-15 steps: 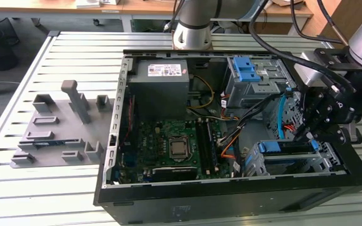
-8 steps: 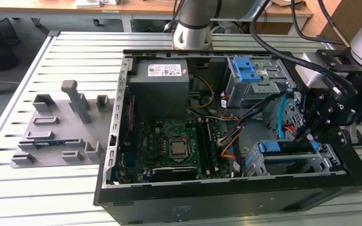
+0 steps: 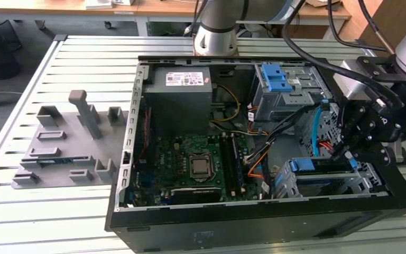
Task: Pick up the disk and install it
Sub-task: 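Insert the first disk wire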
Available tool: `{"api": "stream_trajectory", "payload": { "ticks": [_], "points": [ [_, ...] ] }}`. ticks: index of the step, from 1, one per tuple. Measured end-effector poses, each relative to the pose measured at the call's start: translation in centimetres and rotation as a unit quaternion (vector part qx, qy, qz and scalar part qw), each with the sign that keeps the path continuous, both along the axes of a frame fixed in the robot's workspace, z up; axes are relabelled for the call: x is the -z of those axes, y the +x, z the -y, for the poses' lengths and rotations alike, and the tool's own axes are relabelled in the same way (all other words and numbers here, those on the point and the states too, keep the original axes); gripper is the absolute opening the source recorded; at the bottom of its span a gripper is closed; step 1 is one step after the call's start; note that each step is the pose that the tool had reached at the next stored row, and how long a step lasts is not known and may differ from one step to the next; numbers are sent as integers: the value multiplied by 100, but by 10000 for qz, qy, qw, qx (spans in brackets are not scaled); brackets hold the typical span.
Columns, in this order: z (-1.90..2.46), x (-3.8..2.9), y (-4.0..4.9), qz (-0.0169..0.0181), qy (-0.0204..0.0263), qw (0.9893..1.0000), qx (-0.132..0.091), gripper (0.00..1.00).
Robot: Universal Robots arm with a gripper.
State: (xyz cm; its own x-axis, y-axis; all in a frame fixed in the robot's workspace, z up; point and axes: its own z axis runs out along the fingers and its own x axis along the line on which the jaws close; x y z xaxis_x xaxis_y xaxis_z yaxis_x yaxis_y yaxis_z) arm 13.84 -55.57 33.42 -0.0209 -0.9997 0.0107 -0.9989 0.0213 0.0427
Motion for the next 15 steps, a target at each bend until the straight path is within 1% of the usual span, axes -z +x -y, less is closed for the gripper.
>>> {"api": "stream_trajectory", "payload": {
  "ticks": [10, 15],
  "points": [
    [24, 42, 0, -1, -1, 10000, 0, 16],
    [25, 43, 0, -1, -1, 10000, 0, 16]
  ]
}}
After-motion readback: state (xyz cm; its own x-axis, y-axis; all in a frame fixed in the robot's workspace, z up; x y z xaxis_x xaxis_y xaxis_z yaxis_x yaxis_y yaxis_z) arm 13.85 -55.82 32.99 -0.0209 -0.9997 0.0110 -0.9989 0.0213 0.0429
